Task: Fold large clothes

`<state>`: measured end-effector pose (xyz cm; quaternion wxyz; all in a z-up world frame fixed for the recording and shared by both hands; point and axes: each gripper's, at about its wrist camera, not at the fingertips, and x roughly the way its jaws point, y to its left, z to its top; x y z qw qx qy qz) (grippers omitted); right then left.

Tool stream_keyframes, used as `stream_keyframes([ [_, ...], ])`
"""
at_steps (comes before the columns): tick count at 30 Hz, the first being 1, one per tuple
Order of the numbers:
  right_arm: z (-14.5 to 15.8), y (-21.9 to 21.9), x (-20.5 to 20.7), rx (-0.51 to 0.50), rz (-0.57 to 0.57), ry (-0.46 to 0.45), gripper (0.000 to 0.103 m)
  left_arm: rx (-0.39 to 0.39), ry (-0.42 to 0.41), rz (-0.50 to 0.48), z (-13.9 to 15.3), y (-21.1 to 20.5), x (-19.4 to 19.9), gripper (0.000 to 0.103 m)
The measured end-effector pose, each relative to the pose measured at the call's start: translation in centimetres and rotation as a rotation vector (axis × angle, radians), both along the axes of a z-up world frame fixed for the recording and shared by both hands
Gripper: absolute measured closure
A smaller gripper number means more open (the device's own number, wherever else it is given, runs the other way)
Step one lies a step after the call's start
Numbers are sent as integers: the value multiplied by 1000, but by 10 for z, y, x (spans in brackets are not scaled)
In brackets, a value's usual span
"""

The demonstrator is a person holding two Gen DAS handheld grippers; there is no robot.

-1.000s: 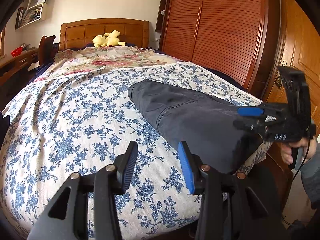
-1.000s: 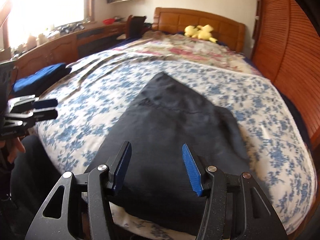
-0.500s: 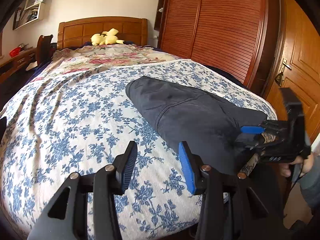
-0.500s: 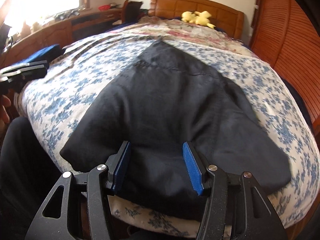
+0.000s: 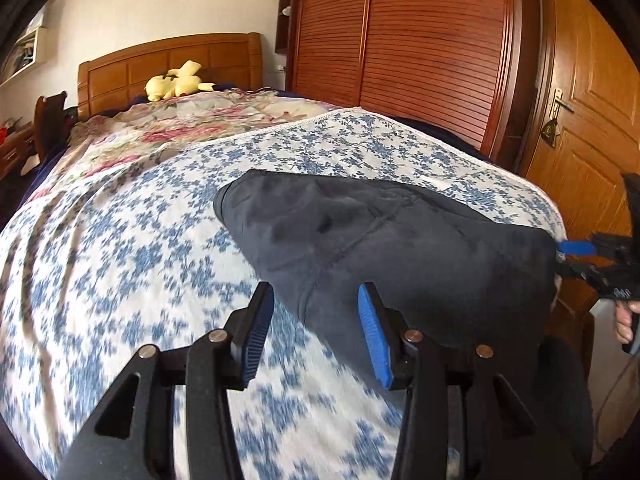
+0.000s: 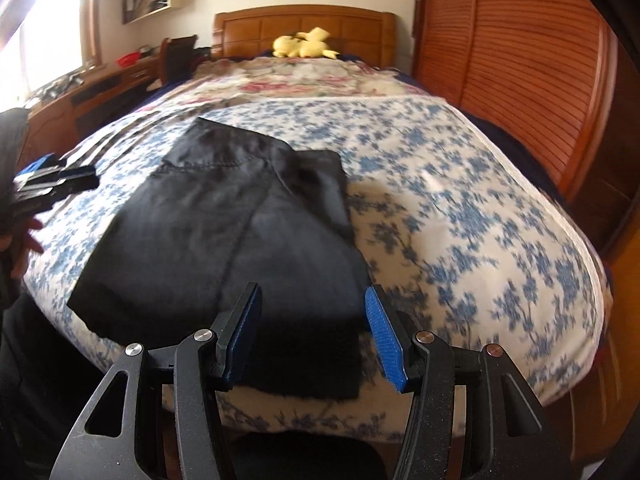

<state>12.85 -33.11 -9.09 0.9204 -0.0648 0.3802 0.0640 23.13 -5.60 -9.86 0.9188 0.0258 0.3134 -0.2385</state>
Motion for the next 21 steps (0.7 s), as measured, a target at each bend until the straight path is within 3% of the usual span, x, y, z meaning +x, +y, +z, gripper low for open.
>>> stream_keyframes([
  [8, -32, -16, 1, 62, -82, 90, 48, 17, 32, -19, -8, -11, 57, 60],
  [21, -54, -13, 26, 109, -37, 140, 48, 40, 112, 50, -27, -10, 144, 60],
])
